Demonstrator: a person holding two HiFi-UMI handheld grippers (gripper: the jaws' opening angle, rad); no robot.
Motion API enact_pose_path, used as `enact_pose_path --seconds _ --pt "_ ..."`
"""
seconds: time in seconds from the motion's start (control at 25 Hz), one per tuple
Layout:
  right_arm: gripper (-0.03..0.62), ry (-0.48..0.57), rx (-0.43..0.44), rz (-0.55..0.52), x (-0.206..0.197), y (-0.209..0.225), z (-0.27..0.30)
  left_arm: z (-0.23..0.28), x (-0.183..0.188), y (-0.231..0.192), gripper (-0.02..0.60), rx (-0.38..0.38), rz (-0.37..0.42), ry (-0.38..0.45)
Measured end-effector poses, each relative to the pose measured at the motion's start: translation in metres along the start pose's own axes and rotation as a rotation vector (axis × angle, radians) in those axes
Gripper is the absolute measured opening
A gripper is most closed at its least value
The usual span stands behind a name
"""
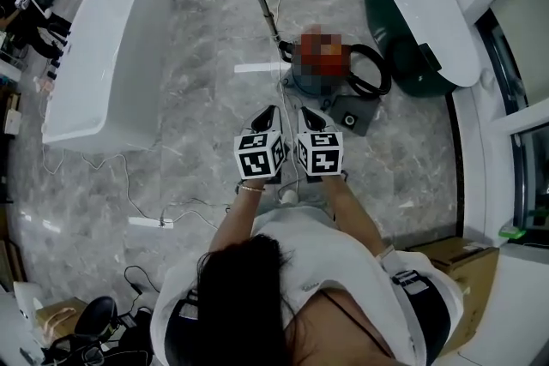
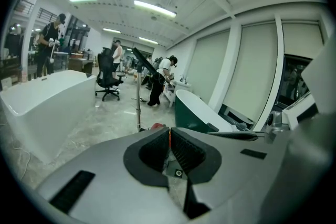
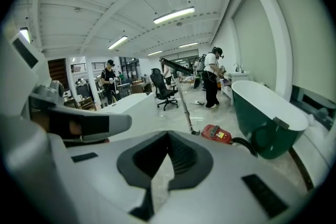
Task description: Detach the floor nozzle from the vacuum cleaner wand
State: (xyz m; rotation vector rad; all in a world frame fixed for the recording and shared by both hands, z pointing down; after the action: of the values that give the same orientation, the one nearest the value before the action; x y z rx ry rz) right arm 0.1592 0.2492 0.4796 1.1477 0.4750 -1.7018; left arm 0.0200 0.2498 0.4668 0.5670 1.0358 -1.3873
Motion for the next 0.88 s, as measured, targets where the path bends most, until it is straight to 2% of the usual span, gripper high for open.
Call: enact_pose_path --seconds 0.48,0.88 --pt "0.015 -0.017 0.008 0.008 -0.012 -0.012 -0.002 -0.009 -0.006 -0.007 0.015 0.008 -0.005 -0.004" --pt "0.015 -0.015 -0.009 -0.005 -0.001 -0.015 0.010 -0.002 0.000 -0.018 0.015 0.001 -0.031 0.000"
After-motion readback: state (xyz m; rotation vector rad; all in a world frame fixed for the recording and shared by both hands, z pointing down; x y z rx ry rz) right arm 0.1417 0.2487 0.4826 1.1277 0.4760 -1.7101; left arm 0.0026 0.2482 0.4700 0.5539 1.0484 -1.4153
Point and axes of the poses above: the fingertips, and each gripper's own axes: z forward along the fingers, y to its right, x out of its top, the point moved 9 cm from there along -z, backward along the fingers, and after that the axes turned 7 degrees about x, right-handed, at the moved point
